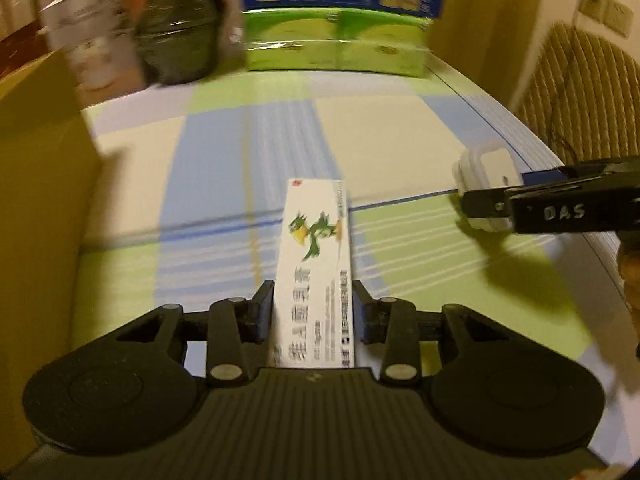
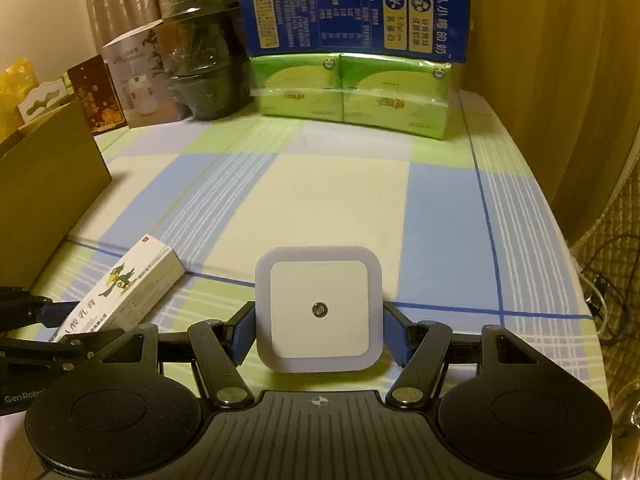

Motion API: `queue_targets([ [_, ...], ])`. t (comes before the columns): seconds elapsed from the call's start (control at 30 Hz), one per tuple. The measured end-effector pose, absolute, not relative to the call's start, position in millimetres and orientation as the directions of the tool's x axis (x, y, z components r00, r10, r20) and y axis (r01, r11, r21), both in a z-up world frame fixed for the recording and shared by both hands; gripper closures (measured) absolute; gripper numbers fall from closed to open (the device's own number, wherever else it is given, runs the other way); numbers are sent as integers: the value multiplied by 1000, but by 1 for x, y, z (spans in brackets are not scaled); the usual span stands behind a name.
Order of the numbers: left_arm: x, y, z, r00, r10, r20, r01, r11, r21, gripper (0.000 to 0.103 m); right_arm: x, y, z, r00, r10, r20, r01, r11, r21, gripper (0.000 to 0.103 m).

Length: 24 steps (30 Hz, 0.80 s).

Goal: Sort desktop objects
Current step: 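Grasp the white parrot-printed cream box with the left gripper while the right gripper holds the night light, then lift the cream box and night light off the table with both grippers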

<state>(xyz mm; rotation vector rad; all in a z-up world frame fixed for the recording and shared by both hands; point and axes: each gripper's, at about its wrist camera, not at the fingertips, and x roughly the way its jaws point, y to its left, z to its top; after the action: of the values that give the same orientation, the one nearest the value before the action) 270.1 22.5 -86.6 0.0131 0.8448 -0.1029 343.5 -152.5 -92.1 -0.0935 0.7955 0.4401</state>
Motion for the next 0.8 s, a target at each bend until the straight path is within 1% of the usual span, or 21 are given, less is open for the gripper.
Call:
queue_targets([
  [0.1,269,20,-84,670,-75,-738,113,994,1,66,342,-151,-93,615,351,-706,-427,901,75,40],
  [0.13,272,17,-83,678,-81,-731,133,991,14,62,341,-152,-93,615,353,-705,-428,900,77,40],
  [0.2,274,13,-81,690,-93,-717,157,987,23,59,340,-151,-94,616,352,-704,-430,900,74,39],
  [0.27,277,11,-81,687,-111,-718,176,984,17,58,338,-150,-94,620,348,-703,-437,898,58,33],
  [0.33,281,9,-83,680,-126,-722,204,979,21,57,337,-150,-95,627,340,-701,-438,898,44,30],
  [0.43,284,11,-88,672,-135,-728,229,973,31,56,338,-150,-96,634,329,-699,-436,899,27,29],
  [0.53,286,18,-89,662,-148,-734,199,980,-18,56,341,-149,-95,646,323,-692,-428,903,21,29],
  [0.8,291,25,-90,673,-144,-726,167,985,-41,57,343,-149,-96,650,319,-690,-418,908,26,29],
])
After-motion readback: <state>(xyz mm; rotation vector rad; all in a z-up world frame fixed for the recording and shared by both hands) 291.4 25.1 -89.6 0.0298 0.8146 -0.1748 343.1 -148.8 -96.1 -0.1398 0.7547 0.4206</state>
